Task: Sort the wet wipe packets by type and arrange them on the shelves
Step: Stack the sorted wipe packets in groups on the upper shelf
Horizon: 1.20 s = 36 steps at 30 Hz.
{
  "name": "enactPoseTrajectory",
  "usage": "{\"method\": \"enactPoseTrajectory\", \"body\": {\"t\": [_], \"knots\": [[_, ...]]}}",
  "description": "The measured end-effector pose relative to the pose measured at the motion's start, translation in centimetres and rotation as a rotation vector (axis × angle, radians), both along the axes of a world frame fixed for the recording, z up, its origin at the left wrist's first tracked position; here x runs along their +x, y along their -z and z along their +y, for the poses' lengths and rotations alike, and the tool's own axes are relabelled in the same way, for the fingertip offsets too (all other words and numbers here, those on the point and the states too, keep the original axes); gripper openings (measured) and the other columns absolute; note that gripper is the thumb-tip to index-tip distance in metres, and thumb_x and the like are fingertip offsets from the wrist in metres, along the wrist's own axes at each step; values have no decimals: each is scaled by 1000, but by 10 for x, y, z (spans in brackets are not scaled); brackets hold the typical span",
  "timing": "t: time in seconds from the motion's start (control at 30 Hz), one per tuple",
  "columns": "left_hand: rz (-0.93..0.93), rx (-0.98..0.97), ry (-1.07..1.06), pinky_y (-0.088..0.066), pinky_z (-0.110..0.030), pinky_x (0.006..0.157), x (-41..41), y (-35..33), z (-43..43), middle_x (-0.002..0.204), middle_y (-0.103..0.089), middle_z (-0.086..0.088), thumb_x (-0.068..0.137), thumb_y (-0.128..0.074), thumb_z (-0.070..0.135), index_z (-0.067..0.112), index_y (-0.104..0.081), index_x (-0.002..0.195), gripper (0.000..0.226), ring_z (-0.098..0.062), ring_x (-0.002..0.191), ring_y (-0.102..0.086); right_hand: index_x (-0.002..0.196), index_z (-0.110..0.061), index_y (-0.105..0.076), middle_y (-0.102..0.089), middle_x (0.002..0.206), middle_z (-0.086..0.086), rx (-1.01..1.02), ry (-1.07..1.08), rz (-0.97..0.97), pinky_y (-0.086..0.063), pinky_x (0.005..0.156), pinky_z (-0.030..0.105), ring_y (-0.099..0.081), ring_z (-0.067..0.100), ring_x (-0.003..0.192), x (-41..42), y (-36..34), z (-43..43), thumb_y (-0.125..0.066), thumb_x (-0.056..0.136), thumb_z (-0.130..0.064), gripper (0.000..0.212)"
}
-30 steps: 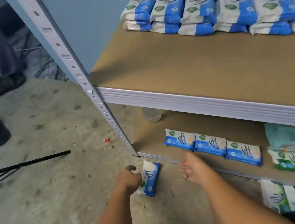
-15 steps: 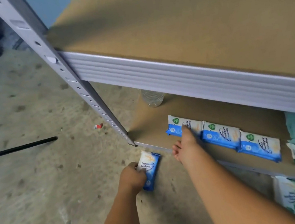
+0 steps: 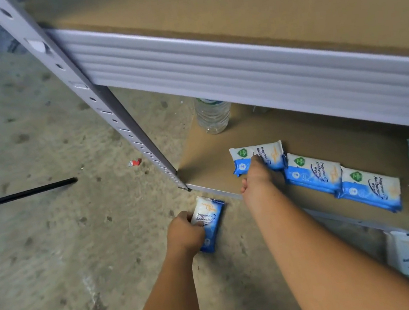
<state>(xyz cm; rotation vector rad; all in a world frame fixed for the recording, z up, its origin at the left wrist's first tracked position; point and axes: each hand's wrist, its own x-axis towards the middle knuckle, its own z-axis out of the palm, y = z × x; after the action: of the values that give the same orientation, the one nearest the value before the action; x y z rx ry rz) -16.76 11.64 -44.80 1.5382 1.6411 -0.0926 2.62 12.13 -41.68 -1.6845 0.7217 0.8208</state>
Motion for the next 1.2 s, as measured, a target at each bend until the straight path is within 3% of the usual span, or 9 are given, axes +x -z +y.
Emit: {"method": "enactPoseTrajectory", "body": {"t": [0.1, 0.3, 0.4, 0.47, 0.57, 0.83, 1.0, 1.07, 1.2], "knots": [[-22, -8, -60, -40, -21, 57, 1, 1, -2, 95, -67, -2, 88, -59, 9, 16, -61, 98, 13, -18, 83, -59, 107, -18, -66, -75, 98, 6, 7, -19, -119, -60, 69, 37, -71, 22, 76, -1, -2, 0, -80, 77, -32, 36], [-54, -44, -82, -46, -26, 67, 6, 0, -1, 98, -65, 1, 88, -58, 7, 18, -61, 107, 23, -19, 90, -61, 87, -18, -58, -71, 97, 3, -6, -205, -432, -58, 70, 30, -69, 21, 79, -7, -1, -6, -80, 79, -28, 26], [-28, -48, -60, -45, -23, 57, 6, 2, -2, 85, -68, -1, 87, -59, 8, 12, -70, 98, 16, -19, 78, -61, 89, -17, -56, -71, 88, 2, 9, -315, -497, -53, 58, 18, -69, 16, 75, -9, -3, -17, -80, 81, -24, 26], [-38, -49, -93, -44, -24, 57, 5, 1, -4, 82, -69, -3, 85, -63, 9, 10, -70, 93, 11, -20, 75, -61, 91, -15, -55, -70, 85, 1, 24, -356, -518, -46, 50, 8, -67, 14, 70, -7, -6, -25, -79, 81, -20, 27], [-67, -61, -155, -43, -25, 57, 6, -2, -9, 86, -67, -1, 84, -67, 13, 14, -64, 94, 11, -18, 77, -61, 100, -15, -50, -66, 78, -4, 34, -410, -509, -43, 51, 10, -62, 12, 64, -2, -13, -40, -77, 82, -16, 32], [-142, -87, -201, -53, -32, 66, -3, -39, -39, 97, -67, -4, 78, -71, 16, 21, -52, 114, 41, -25, 85, -66, 122, -32, -43, -75, 96, 1, 56, -631, -371, -60, 78, 40, -72, 19, 78, -3, -38, -102, -74, 82, -16, 53], [-296, -63, -228, -52, -23, 56, -12, -78, -59, 88, -74, -8, 78, -68, 11, 29, -47, 132, 61, -22, 72, -73, 149, -43, -32, -73, 109, 2, 90, -784, -329, -55, 54, 21, -72, 13, 80, -8, -92, -138, -67, 88, -15, 76], [-362, -31, -218, -57, -29, 67, -11, -100, -68, 90, -74, -9, 78, -69, 13, 29, -45, 140, 69, -22, 77, -73, 154, -40, -29, -73, 104, 1, 109, -859, -341, -49, 48, 14, -70, 8, 78, -9, -121, -153, -64, 93, -12, 76], [-485, 20, -200, -57, -33, 72, -9, -148, -93, 78, -72, -3, 88, -69, 8, 33, -40, 148, 72, -20, 70, -72, 154, -39, -31, -68, 91, -7, 140, -891, -402, -52, 47, 20, -70, 10, 73, -14, -176, -182, -60, 95, -6, 74]]}}
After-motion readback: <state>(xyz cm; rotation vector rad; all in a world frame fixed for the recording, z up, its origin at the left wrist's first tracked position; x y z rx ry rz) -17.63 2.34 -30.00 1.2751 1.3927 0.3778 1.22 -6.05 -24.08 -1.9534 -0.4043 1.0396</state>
